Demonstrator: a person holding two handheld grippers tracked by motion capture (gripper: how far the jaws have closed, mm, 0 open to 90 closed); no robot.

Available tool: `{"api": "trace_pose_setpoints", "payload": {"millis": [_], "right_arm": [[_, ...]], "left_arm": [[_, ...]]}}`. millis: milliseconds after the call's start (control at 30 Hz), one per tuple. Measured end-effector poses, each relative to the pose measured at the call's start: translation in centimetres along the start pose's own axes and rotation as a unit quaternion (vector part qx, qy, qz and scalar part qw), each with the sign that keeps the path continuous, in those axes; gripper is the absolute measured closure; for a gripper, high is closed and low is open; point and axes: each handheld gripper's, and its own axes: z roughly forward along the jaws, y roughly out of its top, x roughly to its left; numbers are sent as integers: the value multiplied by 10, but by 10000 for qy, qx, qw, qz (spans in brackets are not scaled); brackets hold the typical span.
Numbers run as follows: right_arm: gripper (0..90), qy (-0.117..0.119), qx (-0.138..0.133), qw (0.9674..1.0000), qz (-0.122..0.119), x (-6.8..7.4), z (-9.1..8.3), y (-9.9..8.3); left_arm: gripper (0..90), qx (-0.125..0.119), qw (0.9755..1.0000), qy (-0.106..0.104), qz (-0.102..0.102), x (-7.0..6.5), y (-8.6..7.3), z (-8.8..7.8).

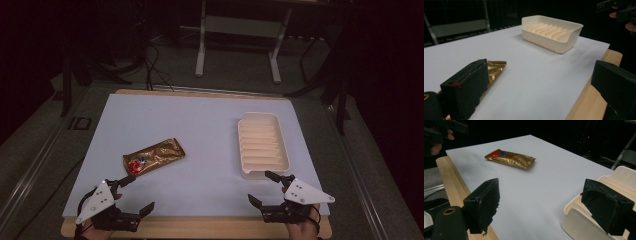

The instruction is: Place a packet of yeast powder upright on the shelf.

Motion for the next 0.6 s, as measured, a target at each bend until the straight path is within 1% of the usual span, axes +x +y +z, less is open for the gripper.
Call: {"api": "trace_pose_setpoints", "payload": {"millis": [33,67,100,133,167,267,300,333,400,500,567,600], "right_arm": [[143,25,-15,10000,5,1,-1,1],[143,32,-24,10000,-5,1,-2,2],[143,19,-19,10000,-6,2,-2,2],[143,67,-29,10000,-14,2,-3,3],[143,121,-31,9999,1,2,-3,3],[140,176,-37,9998,-30,4,-2,5],[140,139,-53,9999,-41,6,-2,5],[139,141,-59,9999,-72,6,-3,5],[127,178,-94,9998,-51,7,-3,6],[122,202,-155,9997,-26,7,-4,7],[108,157,-169,9997,-7,7,-4,8],[108,130,-203,9997,12,7,-4,8]], "left_arm": [[24,117,9999,-4,-54,0,2,0],[23,167,9998,19,-74,-1,4,0],[24,183,9998,-25,-122,-1,6,-1],[24,212,9995,-125,-187,-1,7,-1],[24,244,9992,-254,-199,1,9,0],[23,252,9989,-405,-36,4,18,1],[23,245,9988,-420,-14,4,20,1],[23,246,9987,-441,13,6,23,1],[23,254,9987,-440,69,8,27,2],[23,271,9987,-426,50,14,33,6],[23,267,9990,-360,70,19,37,8],[23,269,9989,-379,46,21,40,10]]}}
